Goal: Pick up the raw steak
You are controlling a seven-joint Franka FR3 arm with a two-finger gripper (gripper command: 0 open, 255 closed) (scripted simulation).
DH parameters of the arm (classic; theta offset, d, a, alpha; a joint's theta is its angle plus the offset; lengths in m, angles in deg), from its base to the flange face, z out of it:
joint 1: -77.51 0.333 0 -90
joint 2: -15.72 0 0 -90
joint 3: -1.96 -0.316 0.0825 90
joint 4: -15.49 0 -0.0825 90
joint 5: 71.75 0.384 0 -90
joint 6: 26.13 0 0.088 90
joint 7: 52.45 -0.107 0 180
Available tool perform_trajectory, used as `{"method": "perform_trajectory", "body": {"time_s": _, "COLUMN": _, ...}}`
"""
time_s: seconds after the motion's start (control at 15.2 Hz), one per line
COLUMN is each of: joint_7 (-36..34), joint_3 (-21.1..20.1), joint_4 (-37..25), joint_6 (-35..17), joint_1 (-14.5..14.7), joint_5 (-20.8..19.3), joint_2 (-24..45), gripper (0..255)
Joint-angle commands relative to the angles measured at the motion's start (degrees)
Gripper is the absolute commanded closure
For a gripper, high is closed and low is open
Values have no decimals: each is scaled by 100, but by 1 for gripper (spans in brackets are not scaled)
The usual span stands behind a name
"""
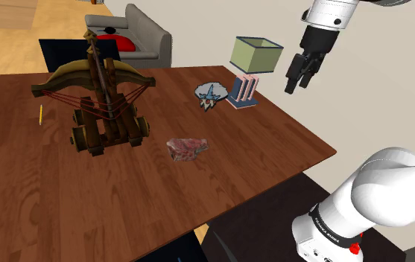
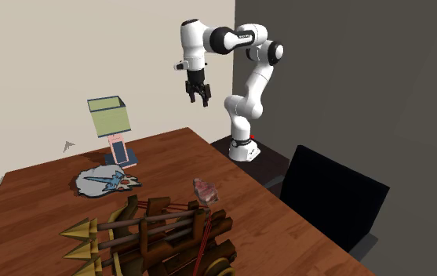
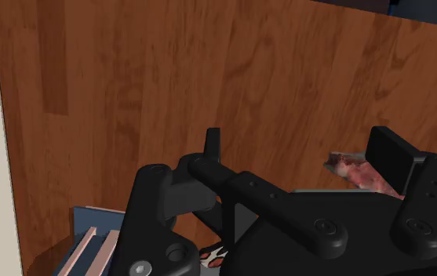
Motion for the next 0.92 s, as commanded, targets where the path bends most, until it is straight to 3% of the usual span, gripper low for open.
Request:
{"method": "perform_trajectory", "body": {"time_s": 0.0, "joint_7": 0, "joint_3": 0, "joint_4": 0, "joint_6": 0, "joint_1": 0, "joint_5": 0, "joint_2": 0, "gripper": 0}}
{"method": "perform_trajectory", "body": {"time_s": 0.86, "joint_7": 2202, "joint_3": 106, "joint_4": 246, "joint_6": -2288, "joint_1": 980, "joint_5": 118, "joint_2": 2056, "gripper": 0}}
